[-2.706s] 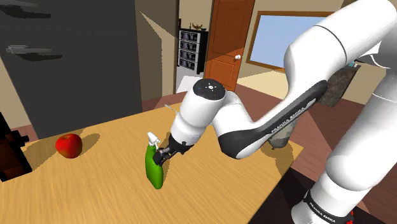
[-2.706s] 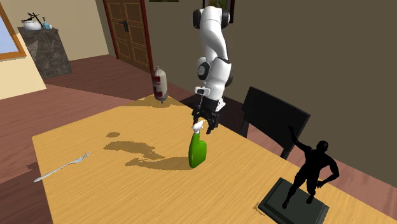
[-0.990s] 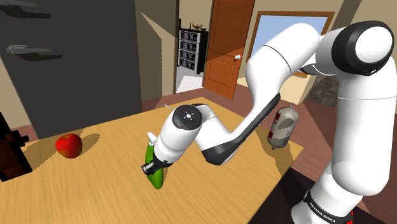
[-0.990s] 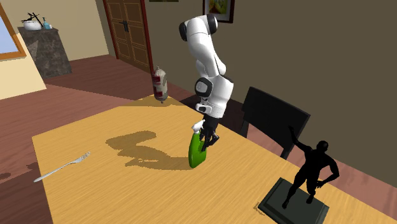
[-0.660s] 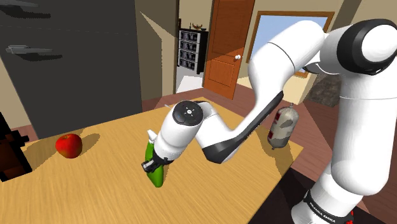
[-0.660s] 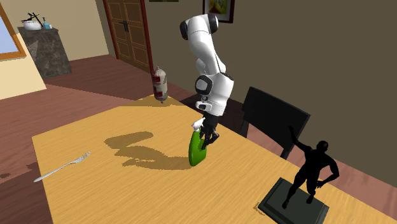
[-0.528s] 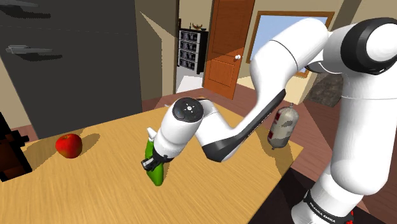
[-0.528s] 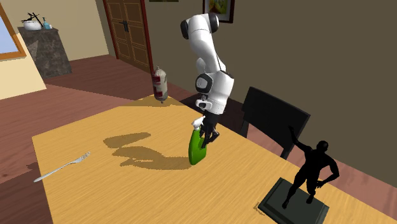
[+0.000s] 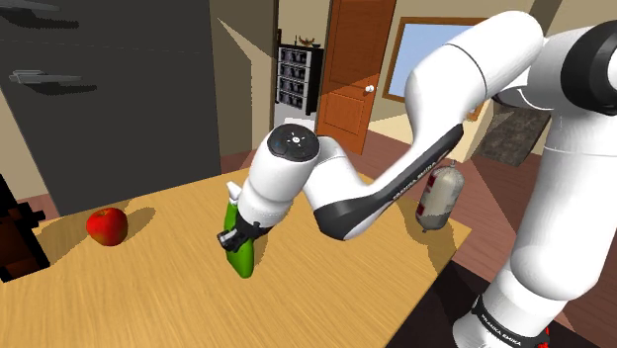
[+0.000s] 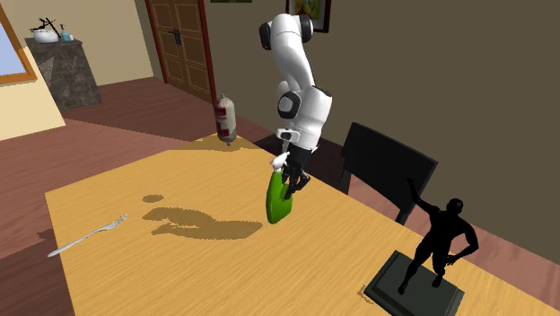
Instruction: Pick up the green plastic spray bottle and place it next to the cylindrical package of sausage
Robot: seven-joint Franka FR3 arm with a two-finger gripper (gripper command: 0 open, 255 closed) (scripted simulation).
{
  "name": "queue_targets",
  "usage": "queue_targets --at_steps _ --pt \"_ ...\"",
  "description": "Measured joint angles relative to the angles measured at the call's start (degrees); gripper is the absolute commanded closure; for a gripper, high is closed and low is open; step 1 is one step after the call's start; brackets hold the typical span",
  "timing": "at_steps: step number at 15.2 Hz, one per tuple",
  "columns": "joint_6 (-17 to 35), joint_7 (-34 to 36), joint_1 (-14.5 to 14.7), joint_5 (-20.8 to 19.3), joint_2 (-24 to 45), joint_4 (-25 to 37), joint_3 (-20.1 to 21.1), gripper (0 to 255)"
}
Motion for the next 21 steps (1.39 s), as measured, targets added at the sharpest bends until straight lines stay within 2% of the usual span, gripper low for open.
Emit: queue_targets --at_steps 8,21 --pt "-1.6 -7.8 -3.6 9.8 -5.9 0.6 3.7 255" --pt "-6.2 -19.4 -6.3 24.0 -14.2 4.2 5.8 255"
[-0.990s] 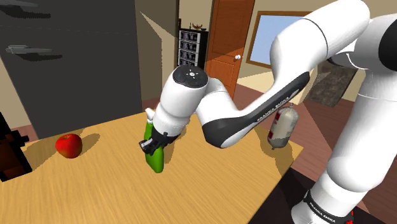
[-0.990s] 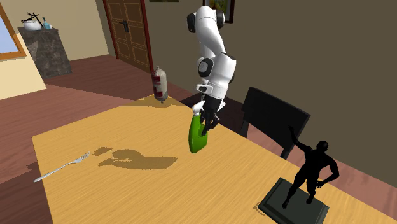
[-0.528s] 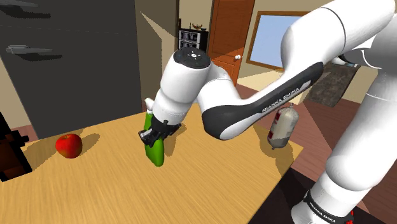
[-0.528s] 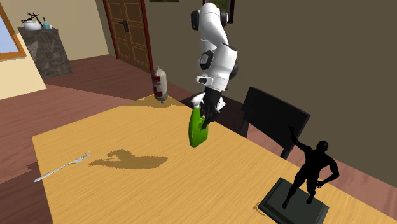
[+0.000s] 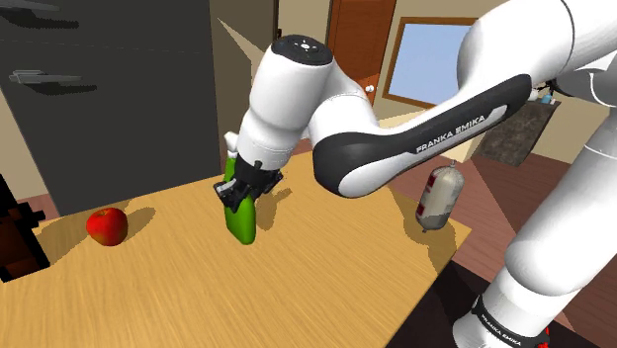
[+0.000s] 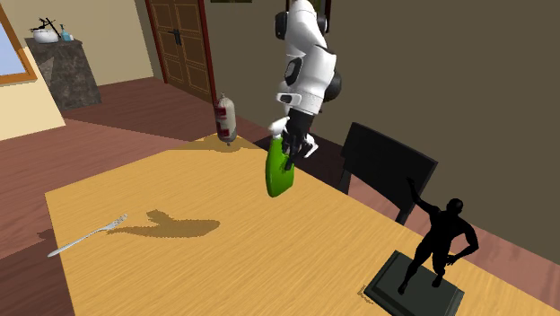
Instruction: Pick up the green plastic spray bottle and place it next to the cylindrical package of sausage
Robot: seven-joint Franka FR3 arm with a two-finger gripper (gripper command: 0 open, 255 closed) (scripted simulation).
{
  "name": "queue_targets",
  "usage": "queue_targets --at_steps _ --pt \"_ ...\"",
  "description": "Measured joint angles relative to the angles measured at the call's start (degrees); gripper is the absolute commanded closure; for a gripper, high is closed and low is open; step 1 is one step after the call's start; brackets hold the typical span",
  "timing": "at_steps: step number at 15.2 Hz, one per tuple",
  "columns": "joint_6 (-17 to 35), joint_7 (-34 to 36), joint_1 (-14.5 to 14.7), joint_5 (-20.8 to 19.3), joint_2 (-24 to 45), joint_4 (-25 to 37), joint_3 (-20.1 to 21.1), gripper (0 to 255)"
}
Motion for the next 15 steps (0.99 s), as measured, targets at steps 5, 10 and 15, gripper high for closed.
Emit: queue_targets --at_steps 5,10,15 --pt "-2.4 -3.5 0.0 4.0 -2.3 2.0 -0.4 255" --pt "-5.5 -6.4 0.2 7.3 -4.3 4.6 -0.9 255" --pt "-8.7 -8.6 0.4 9.1 -5.1 7.7 -1.4 255"
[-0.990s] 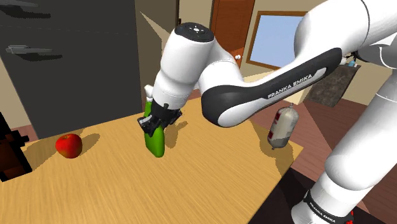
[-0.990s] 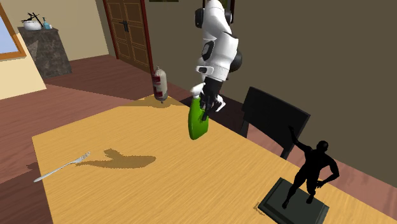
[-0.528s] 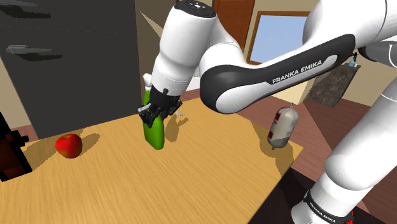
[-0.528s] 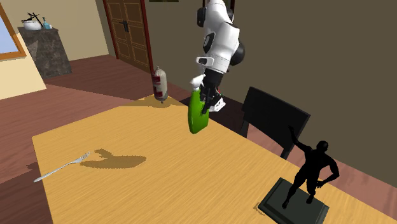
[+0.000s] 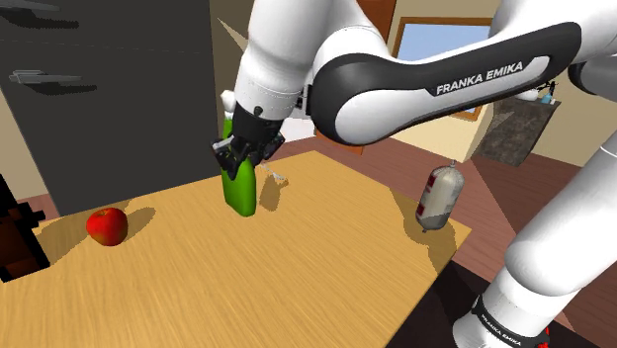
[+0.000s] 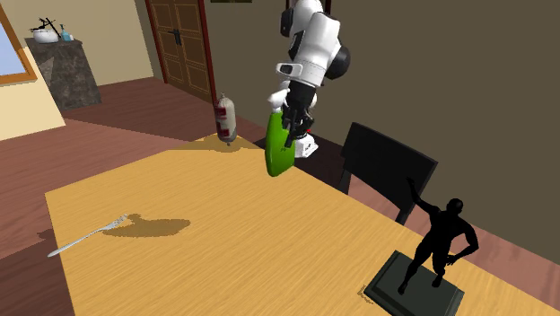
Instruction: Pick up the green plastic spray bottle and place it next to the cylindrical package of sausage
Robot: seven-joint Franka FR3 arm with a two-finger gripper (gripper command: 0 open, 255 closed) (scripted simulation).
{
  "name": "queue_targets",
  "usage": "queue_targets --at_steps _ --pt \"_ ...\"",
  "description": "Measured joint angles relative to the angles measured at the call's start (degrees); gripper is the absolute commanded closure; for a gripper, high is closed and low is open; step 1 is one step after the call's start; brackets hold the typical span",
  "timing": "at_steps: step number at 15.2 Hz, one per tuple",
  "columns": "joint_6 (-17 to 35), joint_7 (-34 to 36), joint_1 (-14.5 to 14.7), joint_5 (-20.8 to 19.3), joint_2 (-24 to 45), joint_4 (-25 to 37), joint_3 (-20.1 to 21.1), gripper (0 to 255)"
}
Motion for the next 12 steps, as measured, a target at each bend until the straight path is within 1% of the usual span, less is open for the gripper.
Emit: queue_targets --at_steps 6,12 --pt "-3.9 -2.3 0.2 2.0 -1.1 3.7 -0.7 255" --pt "-8.1 -3.7 0.3 2.9 -1.3 8.0 -0.8 255"
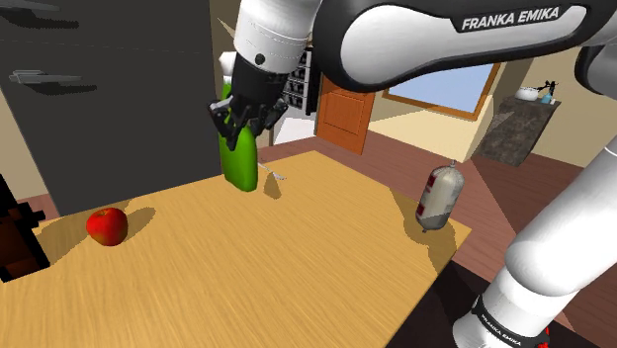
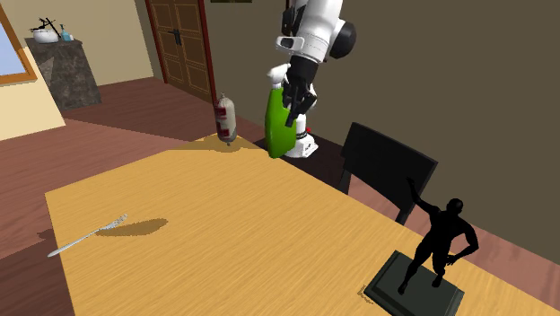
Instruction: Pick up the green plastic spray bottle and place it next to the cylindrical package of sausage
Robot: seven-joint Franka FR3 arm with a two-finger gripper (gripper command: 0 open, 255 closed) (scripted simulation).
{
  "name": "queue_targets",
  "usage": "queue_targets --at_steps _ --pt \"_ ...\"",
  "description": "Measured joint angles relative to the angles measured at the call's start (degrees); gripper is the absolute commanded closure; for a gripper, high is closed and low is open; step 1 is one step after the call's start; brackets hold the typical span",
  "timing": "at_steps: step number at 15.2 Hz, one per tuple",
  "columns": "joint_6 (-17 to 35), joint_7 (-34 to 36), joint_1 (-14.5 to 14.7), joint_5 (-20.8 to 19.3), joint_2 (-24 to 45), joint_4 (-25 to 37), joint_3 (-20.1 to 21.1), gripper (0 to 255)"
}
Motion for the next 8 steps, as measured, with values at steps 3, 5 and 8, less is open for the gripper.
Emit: queue_targets --at_steps 3,5,8 --pt "-2.5 -0.1 0.0 -0.6 0.9 3.0 0.4 255" --pt "-4.1 -0.4 -0.1 -0.8 1.3 4.8 0.6 255" --pt "-6.5 -0.8 -0.1 -1.0 1.9 7.5 0.8 255"
